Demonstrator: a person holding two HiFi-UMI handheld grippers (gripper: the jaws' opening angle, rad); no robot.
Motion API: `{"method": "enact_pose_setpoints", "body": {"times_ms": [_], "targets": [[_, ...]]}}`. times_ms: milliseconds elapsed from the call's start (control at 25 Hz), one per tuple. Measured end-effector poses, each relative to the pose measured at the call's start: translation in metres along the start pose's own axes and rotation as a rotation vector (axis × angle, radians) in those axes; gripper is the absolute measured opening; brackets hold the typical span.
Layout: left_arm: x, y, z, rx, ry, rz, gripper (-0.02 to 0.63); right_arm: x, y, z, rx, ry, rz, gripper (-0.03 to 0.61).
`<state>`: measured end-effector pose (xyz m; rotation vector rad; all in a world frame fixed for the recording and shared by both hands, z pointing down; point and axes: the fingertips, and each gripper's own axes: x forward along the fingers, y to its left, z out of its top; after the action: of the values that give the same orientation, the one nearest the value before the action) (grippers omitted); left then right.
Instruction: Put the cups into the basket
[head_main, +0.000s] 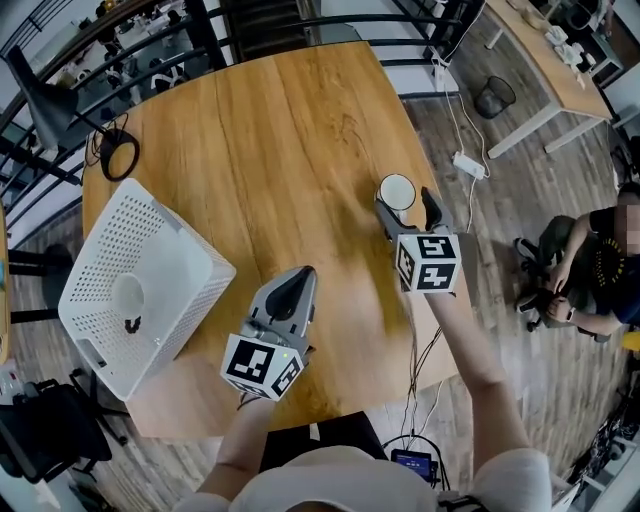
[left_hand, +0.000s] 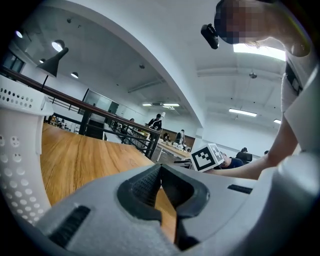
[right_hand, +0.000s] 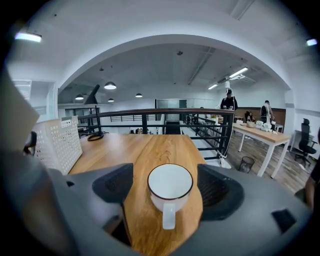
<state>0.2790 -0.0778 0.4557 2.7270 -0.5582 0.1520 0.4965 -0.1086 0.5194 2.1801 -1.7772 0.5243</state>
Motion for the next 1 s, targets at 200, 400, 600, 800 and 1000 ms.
{"method": "enact_pose_setpoints", "body": {"times_ms": [200, 400, 600, 800, 1000], "targets": [[0.003, 0.011, -0.009, -0.014, 0.004, 0.015, 0.009, 0.020, -0.006, -0.012, 0.008, 0.025, -0.001, 0.379], [0.004, 0.018, -0.018, -0.024, 0.010, 0.023, 0.009, 0.038, -0.007, -0.022, 0.012, 0.058, 0.008, 0.379], [0.000, 0.021, -0.020, -0.021, 0.019, 0.032, 0.009, 0.050, -0.009, -0.025, 0.035, 0.071, -0.001, 0.377], [-0.003, 0.022, -0.021, -0.039, 0.020, 0.037, 0.009, 0.052, -0.010, -0.025, 0.032, 0.069, -0.005, 0.377], [-0.006, 0.021, -0.019, -0.047, 0.013, 0.038, 0.009, 0.053, -0.011, -0.025, 0.025, 0.072, 0.005, 0.380]]}}
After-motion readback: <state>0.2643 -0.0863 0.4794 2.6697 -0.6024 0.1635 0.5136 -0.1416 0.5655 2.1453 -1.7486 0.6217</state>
